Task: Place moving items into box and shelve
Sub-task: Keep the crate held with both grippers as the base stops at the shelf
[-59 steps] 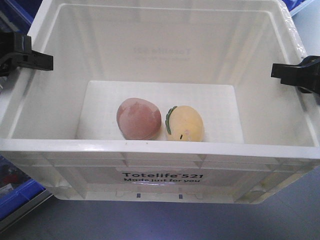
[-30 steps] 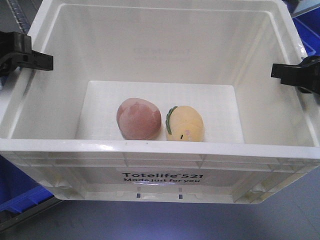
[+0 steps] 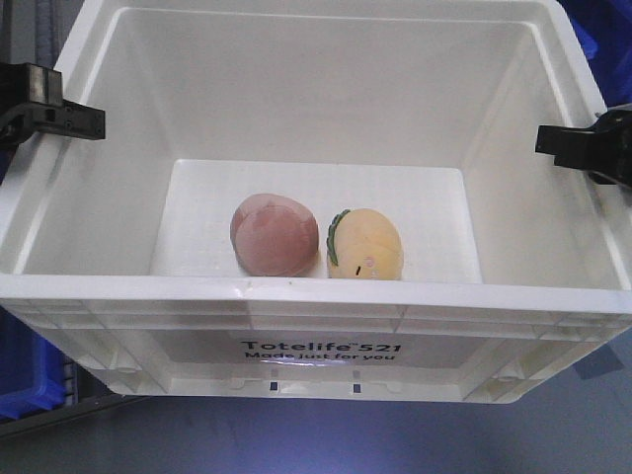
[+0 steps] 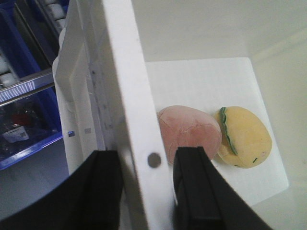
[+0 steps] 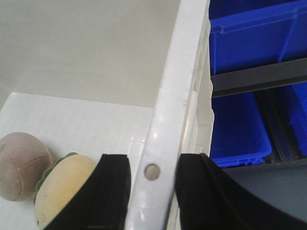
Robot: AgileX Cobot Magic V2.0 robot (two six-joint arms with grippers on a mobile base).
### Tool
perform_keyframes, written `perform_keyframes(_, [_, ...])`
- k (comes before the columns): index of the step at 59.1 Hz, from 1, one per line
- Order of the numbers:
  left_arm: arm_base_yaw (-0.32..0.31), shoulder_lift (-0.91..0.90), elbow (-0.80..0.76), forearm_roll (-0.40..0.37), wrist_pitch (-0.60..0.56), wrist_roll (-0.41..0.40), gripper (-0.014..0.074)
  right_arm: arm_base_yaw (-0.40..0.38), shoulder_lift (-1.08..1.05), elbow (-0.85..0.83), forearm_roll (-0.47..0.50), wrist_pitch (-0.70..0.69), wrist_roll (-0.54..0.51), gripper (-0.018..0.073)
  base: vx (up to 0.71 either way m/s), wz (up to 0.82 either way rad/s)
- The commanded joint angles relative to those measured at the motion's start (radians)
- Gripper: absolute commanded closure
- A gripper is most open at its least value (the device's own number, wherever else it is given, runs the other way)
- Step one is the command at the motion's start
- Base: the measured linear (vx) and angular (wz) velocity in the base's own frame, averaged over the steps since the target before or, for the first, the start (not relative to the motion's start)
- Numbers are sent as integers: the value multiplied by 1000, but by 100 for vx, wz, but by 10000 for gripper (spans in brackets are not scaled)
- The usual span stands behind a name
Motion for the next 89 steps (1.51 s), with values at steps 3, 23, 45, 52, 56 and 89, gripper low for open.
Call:
perform_keyframes(3, [-5, -36, -49, -112, -107, 30, 603, 1, -23, -48, 59, -132, 0, 565, 9, 45])
perform_keyframes(23, [-5, -37, -49, -112, -107, 30, 603, 1, -23, -48, 59, -132, 0, 565, 9, 38])
perform_keyframes(45, [-5, -37, -49, -112, -107, 30, 603, 1, -23, -48, 59, -131, 0, 565, 8, 25])
perform_keyframes(52, [-5, -37, -49, -112, -107, 30, 603, 1, -23, -48, 59, -130, 0, 565, 9, 15])
perform_keyframes(56, [-5, -37, -49, -112, -107, 30, 603, 1, -23, -48, 59, -129, 0, 565, 9, 9])
perform_keyframes(89, [-5, -37, -49, -112, -107, 30, 603, 1, -23, -48, 59, -128, 0, 565, 9, 8])
